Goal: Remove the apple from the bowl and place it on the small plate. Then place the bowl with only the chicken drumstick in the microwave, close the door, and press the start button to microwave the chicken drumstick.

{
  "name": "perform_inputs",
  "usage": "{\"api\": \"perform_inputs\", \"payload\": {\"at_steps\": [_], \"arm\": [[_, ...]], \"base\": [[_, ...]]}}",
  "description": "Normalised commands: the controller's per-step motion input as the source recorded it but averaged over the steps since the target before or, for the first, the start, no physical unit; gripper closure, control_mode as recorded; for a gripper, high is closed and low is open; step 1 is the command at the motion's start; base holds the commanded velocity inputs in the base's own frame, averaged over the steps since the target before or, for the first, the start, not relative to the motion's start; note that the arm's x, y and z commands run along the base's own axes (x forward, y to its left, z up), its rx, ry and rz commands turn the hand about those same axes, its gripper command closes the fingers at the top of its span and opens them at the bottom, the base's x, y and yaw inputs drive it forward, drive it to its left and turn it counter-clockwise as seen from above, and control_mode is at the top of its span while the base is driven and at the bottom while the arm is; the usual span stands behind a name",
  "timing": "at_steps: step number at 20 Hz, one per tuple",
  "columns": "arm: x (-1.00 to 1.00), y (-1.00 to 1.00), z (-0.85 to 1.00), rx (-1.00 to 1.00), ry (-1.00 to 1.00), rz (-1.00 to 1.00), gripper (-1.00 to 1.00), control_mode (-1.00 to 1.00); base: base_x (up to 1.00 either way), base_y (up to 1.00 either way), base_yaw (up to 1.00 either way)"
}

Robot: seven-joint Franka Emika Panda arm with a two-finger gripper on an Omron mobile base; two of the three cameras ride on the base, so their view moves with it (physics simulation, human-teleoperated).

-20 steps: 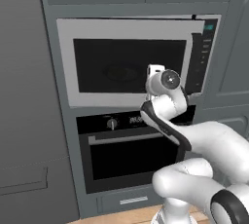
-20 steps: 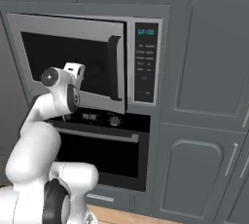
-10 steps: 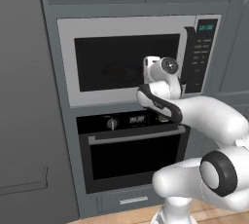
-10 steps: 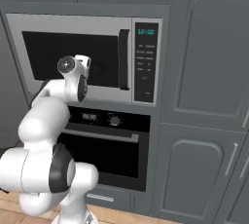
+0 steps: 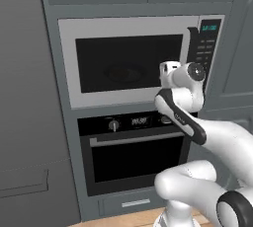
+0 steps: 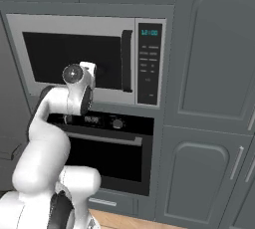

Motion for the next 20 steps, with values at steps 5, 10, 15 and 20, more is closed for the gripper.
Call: {"api": "perform_inputs", "payload": {"at_steps": [5, 10, 15, 20], "arm": [[-1.00, -0.96, -0.01, 0.06, -0.03, 0.00, -1.00, -1.00], [-0.25, -1.00, -0.15, 0.18, -0.04, -0.01, -1.00, -1.00], [0.02, -1.00, -0.06, 0.18, -0.08, -0.02, -1.00, -1.00], [0.26, -0.68, 0.00, 0.15, -0.08, 0.00, -1.00, -1.00]], "base": [[0.00, 0.00, 0.00], [0.00, 0.00, 0.00], [0.00, 0.00, 0.00], [0.00, 0.00, 0.00]]}}
